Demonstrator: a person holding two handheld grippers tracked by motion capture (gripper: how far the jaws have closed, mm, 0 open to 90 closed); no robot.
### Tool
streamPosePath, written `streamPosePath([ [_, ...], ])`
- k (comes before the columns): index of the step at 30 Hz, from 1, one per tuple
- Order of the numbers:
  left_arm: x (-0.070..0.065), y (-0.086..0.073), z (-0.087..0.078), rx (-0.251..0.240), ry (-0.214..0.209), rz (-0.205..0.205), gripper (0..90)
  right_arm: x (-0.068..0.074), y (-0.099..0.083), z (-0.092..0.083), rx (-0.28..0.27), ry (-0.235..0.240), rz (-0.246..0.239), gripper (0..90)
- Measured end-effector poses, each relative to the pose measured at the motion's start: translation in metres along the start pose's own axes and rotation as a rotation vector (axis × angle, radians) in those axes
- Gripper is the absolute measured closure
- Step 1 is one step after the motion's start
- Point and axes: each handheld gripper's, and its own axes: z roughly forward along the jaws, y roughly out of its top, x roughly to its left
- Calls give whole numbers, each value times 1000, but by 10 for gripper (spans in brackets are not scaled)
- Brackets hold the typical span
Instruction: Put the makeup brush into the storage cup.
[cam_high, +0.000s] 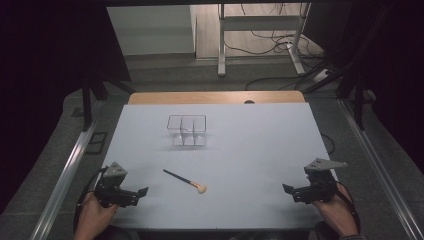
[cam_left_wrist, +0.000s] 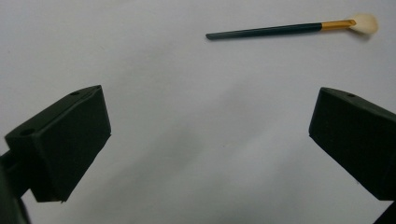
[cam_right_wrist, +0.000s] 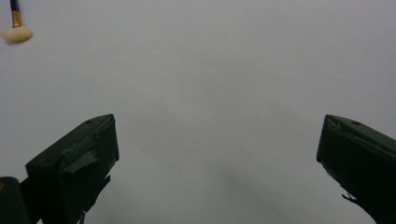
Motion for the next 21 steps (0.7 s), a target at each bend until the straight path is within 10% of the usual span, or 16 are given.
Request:
streamPosePath([
  [21, 4, -2, 2, -2, -12, 12, 0, 4, 1, 2, 19, -13, -24, 0],
])
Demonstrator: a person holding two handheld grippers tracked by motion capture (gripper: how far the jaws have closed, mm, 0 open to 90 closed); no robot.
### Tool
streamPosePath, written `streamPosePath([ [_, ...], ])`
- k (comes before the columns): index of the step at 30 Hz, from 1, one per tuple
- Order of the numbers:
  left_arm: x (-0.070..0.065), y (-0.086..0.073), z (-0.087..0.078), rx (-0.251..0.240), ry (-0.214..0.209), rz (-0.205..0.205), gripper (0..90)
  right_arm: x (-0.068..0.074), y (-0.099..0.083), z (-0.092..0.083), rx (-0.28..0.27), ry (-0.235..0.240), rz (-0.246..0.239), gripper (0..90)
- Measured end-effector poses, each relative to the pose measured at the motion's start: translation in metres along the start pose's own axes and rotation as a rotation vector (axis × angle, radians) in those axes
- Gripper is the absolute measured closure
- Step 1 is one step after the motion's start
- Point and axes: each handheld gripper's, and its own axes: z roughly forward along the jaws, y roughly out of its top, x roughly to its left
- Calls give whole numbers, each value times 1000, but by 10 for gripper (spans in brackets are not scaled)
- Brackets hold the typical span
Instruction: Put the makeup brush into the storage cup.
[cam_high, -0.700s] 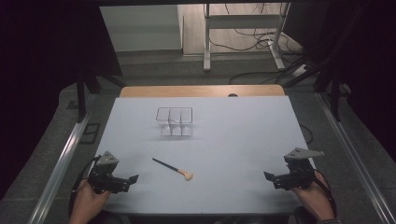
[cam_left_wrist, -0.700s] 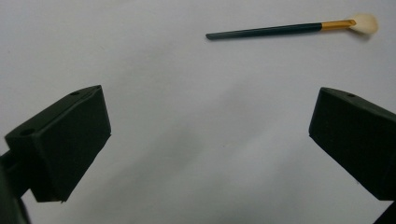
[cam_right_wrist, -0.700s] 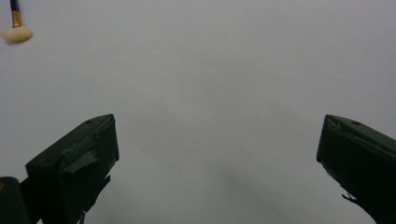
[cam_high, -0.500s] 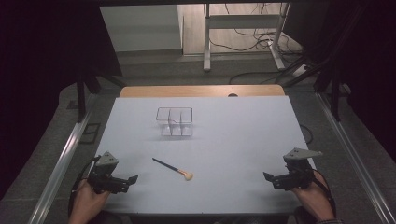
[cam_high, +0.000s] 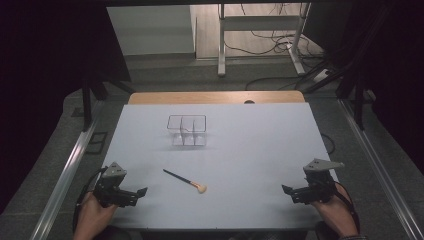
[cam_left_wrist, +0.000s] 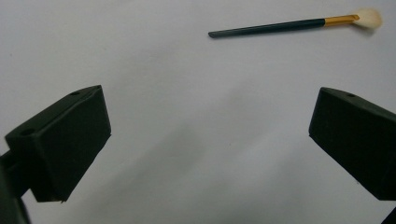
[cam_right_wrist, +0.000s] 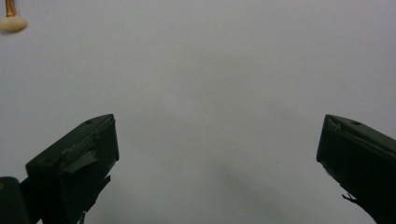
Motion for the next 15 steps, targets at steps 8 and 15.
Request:
streamPosePath([
  [8, -1, 2, 1, -16, -17, -8, 0, 0, 0, 0, 6, -2, -8, 0],
  [15, 0, 5, 3, -35, -23, 12, 0, 0, 0, 0, 5, -3, -6, 0],
])
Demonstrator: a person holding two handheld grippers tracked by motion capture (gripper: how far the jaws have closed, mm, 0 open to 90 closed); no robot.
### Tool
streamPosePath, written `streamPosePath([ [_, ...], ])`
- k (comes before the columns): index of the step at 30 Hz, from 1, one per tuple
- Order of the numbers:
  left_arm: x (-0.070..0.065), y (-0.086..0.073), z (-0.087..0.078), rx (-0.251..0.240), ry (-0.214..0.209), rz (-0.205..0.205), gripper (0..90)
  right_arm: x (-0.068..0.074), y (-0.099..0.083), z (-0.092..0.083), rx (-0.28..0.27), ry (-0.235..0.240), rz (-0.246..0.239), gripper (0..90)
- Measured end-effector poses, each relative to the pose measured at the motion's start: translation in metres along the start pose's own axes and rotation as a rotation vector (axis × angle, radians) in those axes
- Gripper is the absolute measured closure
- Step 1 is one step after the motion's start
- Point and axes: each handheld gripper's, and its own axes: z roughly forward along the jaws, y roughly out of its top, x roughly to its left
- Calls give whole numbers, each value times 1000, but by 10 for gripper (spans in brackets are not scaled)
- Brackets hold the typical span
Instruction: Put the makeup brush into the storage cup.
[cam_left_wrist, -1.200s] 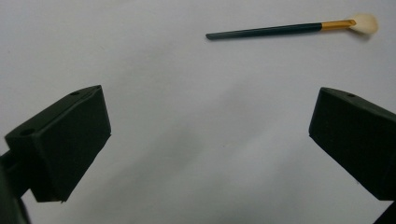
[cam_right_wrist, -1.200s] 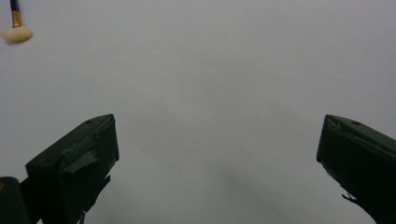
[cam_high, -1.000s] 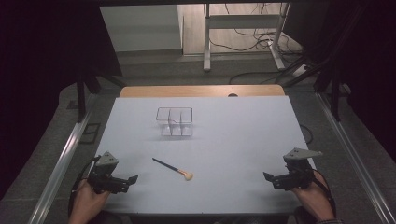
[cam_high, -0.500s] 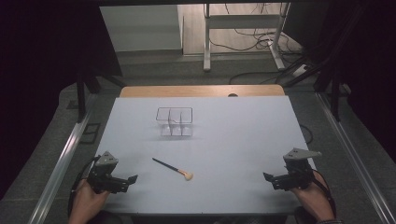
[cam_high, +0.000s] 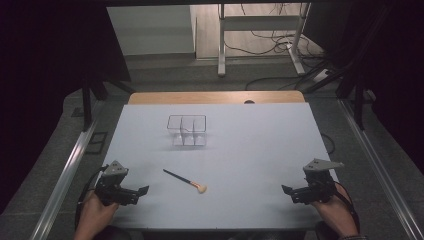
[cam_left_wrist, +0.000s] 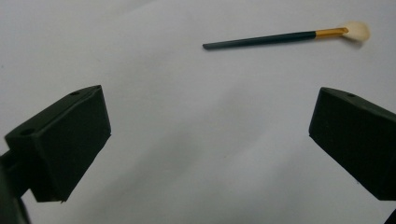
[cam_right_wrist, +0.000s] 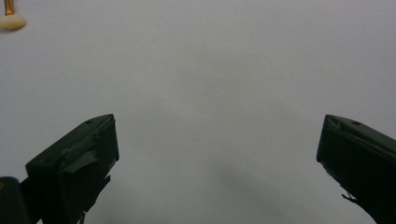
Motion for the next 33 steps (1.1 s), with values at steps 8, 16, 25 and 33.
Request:
streamPosePath([
  [8, -4, 6, 4, 12, -6, 28, 0, 0, 0, 0, 0, 1, -3, 0],
  [16, -6, 12, 7, 43, -22, -8, 0, 0, 0, 0, 2, 4, -5, 0],
  [25, -8, 22, 12, 68, -8, 20, 0, 0, 0, 0, 2, 3, -4, 0],
  [33, -10, 29, 17, 97, -4, 32, 0, 0, 0, 0, 0, 0, -1, 0],
])
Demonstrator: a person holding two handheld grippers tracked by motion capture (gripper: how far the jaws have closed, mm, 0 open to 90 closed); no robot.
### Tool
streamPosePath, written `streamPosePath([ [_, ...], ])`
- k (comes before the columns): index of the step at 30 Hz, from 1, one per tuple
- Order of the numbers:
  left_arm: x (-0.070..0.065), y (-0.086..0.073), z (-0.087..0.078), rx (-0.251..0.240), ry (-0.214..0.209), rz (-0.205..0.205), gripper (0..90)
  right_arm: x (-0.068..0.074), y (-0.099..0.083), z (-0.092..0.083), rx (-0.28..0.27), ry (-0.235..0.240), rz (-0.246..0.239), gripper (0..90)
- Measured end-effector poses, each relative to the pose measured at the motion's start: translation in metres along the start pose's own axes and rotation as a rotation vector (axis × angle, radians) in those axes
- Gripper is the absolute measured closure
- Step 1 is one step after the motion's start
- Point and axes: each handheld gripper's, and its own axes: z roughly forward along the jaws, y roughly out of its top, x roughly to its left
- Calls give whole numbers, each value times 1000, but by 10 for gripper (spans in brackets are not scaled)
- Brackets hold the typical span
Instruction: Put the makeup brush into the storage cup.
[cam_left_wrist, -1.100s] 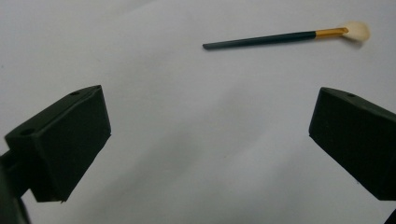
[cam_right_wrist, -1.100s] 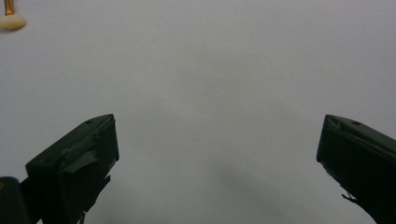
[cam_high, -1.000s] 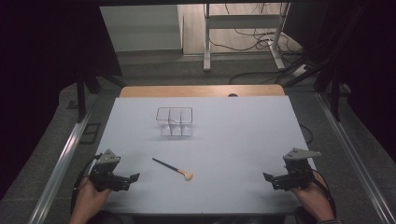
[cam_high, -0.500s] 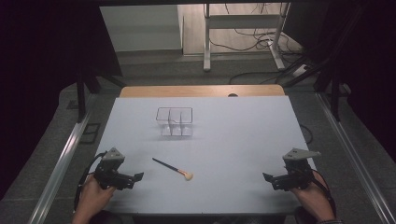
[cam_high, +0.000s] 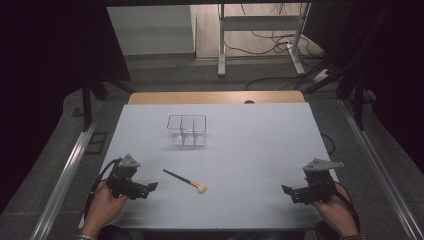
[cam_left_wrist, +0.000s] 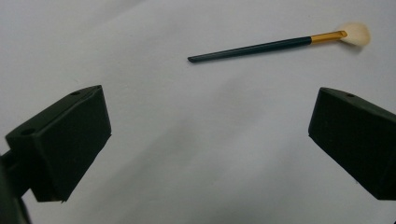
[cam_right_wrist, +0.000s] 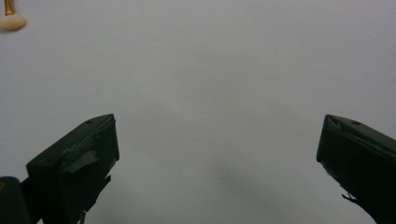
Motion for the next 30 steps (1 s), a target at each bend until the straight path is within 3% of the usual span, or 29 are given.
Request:
streamPosePath([
  [16, -1, 10, 4, 4, 16, 6, 0, 0, 0, 1, 5, -4, -3, 0],
  [30, 0, 26, 12, 16, 0, 29, 0, 0, 0, 1, 6, -4, 6, 0],
])
